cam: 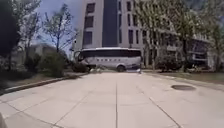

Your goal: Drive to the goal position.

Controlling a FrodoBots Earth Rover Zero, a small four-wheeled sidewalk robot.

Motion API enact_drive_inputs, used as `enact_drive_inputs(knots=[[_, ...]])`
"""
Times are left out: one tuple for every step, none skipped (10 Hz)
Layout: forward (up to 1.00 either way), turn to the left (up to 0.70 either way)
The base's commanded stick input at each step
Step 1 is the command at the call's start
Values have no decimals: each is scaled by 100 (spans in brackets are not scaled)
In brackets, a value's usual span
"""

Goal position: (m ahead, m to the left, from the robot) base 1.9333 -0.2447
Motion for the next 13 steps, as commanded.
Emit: enact_drive_inputs(knots=[[28,0],[11,0],[0,0],[0,0],[0,0],[0,0],[0,0],[0,0],[0,0],[0,0],[0,0],[0,-25],[0,-45]])
